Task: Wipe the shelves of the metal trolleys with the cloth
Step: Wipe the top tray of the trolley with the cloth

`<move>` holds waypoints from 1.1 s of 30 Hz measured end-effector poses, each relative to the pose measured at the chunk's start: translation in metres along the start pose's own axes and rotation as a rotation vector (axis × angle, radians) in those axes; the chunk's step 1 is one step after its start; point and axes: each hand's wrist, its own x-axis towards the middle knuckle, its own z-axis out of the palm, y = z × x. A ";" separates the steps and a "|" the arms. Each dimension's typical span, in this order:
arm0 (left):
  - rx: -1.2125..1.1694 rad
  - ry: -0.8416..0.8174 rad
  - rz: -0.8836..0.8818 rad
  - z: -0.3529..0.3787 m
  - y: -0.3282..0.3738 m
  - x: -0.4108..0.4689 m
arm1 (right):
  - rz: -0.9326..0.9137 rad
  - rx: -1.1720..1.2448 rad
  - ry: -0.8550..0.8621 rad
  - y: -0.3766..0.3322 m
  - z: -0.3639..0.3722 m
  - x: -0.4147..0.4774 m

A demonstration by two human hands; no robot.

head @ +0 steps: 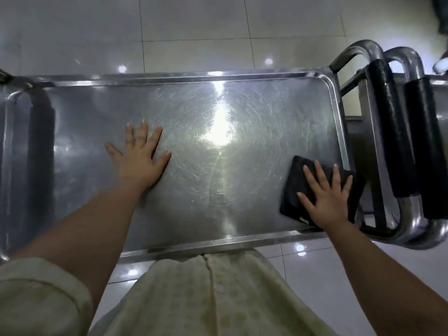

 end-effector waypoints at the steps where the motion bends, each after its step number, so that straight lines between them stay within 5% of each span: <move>1: 0.018 -0.003 -0.016 0.002 0.003 0.003 | -0.043 0.007 -0.004 -0.008 -0.005 0.012; 11: 0.012 -0.013 -0.044 0.004 0.005 0.004 | -0.048 0.052 0.013 -0.009 -0.070 0.161; 23: -0.010 -0.002 -0.021 0.000 0.011 0.000 | 0.215 0.105 0.038 -0.001 0.000 0.004; 33: 0.038 -0.008 0.248 0.010 0.071 -0.001 | 0.165 0.087 -0.002 0.002 -0.015 0.028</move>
